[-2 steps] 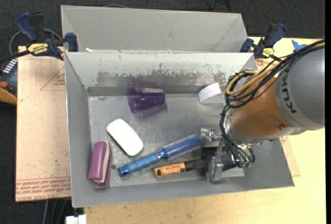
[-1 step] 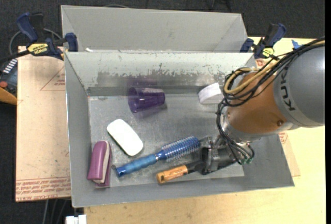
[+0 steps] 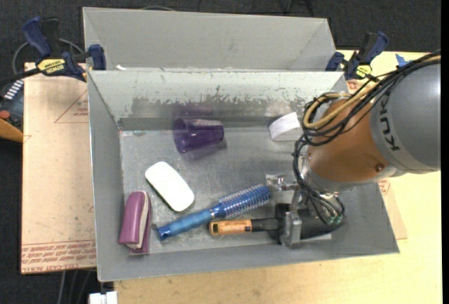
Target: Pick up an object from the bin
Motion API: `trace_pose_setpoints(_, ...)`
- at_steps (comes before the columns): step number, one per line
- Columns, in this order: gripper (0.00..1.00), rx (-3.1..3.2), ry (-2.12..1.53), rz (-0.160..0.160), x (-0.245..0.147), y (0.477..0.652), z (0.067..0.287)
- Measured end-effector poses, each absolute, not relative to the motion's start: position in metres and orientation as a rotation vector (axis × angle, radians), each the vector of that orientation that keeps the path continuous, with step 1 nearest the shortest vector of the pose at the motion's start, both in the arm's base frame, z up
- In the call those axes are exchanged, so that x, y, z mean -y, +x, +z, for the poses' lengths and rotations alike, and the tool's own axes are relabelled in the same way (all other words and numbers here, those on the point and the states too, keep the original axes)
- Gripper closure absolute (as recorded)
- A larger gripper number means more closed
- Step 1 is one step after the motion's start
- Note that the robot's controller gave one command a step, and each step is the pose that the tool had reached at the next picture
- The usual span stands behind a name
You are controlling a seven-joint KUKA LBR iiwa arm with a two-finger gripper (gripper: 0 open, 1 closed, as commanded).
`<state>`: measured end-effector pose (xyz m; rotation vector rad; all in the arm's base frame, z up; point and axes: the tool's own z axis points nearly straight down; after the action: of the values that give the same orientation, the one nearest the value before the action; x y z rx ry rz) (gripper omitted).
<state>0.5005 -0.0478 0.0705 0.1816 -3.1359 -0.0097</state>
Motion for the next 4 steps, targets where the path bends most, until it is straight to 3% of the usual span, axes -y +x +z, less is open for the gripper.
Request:
trace_pose_setpoints(1,1.00,3.137,0.182,-0.009,0.0480,0.5014,0.0721)
trace_pose_setpoints(2,0.00,3.136,0.182,-0.010,0.0476,0.5005,0.0705)
trace_pose_setpoints(3,1.00,3.137,0.183,-0.009,0.0479,0.5014,0.0721)
trace_pose_setpoints(4,1.00,3.137,0.183,-0.009,0.0479,0.5014,0.0721)
